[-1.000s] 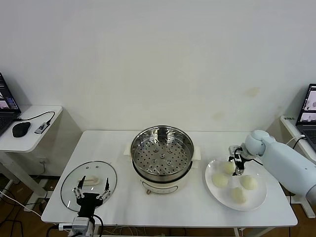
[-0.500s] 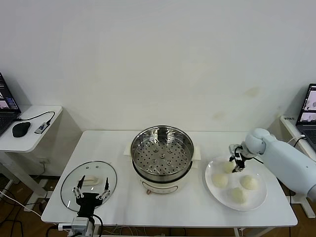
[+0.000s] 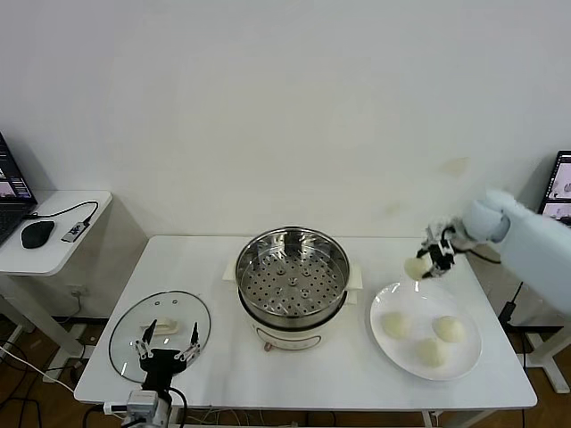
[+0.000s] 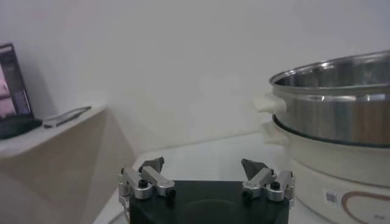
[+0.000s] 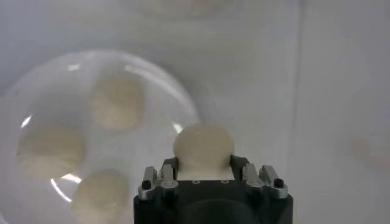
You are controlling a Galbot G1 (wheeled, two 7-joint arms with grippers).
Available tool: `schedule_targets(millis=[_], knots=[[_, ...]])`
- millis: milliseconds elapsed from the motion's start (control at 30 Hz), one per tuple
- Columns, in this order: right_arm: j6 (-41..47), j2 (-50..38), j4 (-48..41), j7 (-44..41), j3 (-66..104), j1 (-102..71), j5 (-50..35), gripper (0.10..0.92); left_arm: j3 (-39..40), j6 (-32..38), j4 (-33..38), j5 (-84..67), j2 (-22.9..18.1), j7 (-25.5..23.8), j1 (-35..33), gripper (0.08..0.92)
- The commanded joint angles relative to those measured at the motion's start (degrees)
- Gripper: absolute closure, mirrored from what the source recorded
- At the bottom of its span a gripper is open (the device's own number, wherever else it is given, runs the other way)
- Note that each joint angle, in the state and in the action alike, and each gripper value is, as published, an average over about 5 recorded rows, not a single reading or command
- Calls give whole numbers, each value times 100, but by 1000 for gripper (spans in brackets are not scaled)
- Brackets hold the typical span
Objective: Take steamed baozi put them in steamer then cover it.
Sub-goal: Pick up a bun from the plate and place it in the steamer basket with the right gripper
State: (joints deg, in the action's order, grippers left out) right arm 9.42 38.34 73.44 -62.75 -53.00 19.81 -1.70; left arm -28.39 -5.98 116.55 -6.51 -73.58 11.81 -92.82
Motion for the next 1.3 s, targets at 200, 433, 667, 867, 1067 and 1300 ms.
schedule_targets(millis=[200,433,667,867,1067,1300], knots=[[-666,1652,-49,258,-1567,1968,-1407,482,-14,264,-94,-895,-87,-72,-40,177],[-1669,2882,-672,392,-1804,1608,-1016,478,-77,276,-48,-860,-112,-70,-15,177],[-2570,3399,-1026,560,-1974,1200,-186,476,-120,272,-19,-854,-108,-84,-17,177],[-3322,3607,-1300,785,-2070,951,682,474,-116,266,-13,-824,-122,-92,2,177],[-3799,3783,-1546,993,-2067,762,1359,474,-114,261,7,-786,-131,-95,13,177],[-4146,3880,-1796,1135,-2006,585,1987,466,-131,264,5,-767,-139,-95,16,177]])
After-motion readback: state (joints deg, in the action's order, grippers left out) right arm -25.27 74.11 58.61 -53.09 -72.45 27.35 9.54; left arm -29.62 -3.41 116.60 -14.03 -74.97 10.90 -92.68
